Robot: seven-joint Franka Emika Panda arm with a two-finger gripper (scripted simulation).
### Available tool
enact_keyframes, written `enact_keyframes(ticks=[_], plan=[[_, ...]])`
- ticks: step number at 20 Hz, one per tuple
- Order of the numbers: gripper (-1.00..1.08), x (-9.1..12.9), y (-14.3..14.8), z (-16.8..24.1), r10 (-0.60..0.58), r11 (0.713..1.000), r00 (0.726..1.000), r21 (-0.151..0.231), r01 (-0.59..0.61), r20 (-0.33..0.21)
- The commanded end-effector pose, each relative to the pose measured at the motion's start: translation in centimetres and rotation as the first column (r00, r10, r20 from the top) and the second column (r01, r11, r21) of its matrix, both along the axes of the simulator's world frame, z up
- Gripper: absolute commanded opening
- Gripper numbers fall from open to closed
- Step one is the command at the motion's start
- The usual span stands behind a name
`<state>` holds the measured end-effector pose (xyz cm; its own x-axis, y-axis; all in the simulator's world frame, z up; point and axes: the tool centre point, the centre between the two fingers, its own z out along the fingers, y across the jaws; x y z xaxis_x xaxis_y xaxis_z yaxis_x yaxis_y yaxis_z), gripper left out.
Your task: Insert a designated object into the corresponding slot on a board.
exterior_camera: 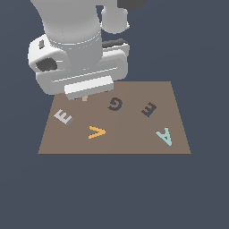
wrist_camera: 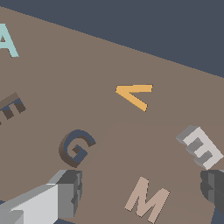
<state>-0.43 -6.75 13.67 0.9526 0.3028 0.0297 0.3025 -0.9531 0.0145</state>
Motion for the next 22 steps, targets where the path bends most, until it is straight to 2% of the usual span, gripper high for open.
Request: enact_keyframes(ticks=[1, 8, 15, 22], plan=[[1.0, -0.1, -1.2, -0.9, 0.068, 0.998, 0.998, 0.0, -0.068, -0.003], [1.0, 0.1, -4.8, -3.5, 0.269, 0.963, 0.963, 0.001, -0.269, -0.013], [1.0, 1.0, -7.8, -5.8, 0.437, 0.899, 0.899, 0.002, -0.437, -0.021], [1.0, 2.1, -10.0, -7.5, 0.553, 0.833, 0.833, 0.004, -0.553, -0.028]])
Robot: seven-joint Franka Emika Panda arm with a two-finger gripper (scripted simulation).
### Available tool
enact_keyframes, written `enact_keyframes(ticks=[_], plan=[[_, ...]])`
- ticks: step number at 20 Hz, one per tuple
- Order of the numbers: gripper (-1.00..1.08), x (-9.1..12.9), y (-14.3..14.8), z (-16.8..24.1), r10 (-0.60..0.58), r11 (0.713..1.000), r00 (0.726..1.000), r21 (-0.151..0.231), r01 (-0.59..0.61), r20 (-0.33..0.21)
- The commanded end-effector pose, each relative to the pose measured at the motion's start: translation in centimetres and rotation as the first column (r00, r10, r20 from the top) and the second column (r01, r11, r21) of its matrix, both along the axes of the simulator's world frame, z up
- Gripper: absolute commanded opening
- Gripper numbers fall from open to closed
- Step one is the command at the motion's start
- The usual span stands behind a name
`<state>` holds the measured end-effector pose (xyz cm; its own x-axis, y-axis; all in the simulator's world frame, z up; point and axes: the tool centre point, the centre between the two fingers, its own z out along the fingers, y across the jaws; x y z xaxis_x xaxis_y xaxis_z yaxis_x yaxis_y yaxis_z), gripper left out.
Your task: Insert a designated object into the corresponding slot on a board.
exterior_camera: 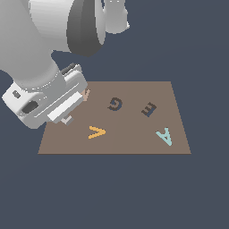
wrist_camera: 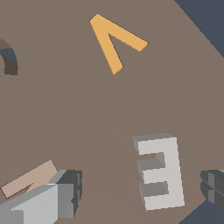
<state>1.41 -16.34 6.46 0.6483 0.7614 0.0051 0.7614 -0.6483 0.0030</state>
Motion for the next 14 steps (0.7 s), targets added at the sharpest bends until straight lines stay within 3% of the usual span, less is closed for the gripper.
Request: enact_keyframes(ticks=[1, 14], plan=[[1.0, 0.4, -0.6, -0.5, 0.043, 0.999, 0.999, -0.001, -0.043, -0.002], [1.0, 1.4, -1.7, -1.6, 0.127, 0.992, 0.992, -0.002, -0.127, -0.006]])
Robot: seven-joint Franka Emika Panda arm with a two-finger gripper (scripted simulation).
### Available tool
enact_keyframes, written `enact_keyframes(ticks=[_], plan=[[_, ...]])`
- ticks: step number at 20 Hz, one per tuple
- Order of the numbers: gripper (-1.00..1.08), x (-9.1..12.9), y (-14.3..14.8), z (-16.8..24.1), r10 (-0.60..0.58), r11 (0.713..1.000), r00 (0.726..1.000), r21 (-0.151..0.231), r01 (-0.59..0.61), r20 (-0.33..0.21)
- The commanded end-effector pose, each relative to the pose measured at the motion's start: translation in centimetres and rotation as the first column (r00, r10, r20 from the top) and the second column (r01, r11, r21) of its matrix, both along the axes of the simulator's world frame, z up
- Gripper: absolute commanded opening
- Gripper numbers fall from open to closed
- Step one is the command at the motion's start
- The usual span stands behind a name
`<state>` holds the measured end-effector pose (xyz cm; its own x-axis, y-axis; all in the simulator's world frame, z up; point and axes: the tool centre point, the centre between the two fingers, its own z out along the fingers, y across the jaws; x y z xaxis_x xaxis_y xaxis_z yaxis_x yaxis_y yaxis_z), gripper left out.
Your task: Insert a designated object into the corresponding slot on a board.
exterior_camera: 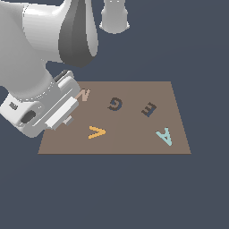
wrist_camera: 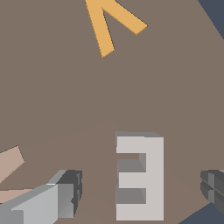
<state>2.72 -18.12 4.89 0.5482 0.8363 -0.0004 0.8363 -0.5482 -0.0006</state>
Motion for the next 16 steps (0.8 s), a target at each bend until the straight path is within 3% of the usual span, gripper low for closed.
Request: enact_keyframes(ticks=[1, 15, 16], plan=[[1.0, 0.0, 0.1, 0.0, 0.0, 1.0, 1.0, 0.0, 0.0, 0.0], [1.0, 0.0, 0.2, -1.9, -0.005, 1.0, 1.0, 0.0, 0.005, 0.001], [-1.0, 0.0, 0.2, -1.9, -0.005, 1.0, 1.0, 0.0, 0.005, 0.001]])
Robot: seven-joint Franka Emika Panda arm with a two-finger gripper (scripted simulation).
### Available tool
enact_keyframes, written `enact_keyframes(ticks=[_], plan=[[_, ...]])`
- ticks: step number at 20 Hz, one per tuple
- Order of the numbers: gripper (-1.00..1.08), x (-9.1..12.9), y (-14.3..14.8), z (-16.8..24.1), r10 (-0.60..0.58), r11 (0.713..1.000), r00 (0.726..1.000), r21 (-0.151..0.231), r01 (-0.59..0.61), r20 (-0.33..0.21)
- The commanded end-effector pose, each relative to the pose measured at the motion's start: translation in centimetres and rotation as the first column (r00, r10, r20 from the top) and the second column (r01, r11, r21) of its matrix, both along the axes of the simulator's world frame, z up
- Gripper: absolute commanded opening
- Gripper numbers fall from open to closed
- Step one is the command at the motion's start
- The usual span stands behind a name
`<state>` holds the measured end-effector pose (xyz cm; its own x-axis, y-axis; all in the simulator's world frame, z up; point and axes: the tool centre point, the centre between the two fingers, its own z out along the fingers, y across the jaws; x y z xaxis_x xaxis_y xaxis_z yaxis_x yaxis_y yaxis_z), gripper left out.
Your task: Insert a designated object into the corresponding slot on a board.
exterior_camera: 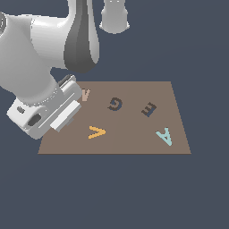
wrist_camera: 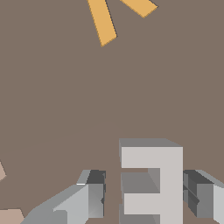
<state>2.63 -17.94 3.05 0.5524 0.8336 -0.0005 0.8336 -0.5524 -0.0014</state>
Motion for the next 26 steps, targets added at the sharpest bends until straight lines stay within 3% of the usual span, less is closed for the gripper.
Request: enact_keyframes(ticks=[1, 15, 21, 26], plan=[[-1.0, 0.0, 0.0, -0.1, 0.0, 1.0, 1.0, 0.0, 0.0, 0.001], [-1.0, 0.3, 0.3, 0.0, 0.019, 1.0, 1.0, -0.001, -0.019, 0.002], [-1.0, 1.6, 2.4, 0.1, 0.122, 0.993, 0.993, -0.001, -0.122, 0.002], [-1.0, 3.1, 5.7, 0.2, 0.272, 0.962, 0.962, -0.001, -0.272, 0.002]])
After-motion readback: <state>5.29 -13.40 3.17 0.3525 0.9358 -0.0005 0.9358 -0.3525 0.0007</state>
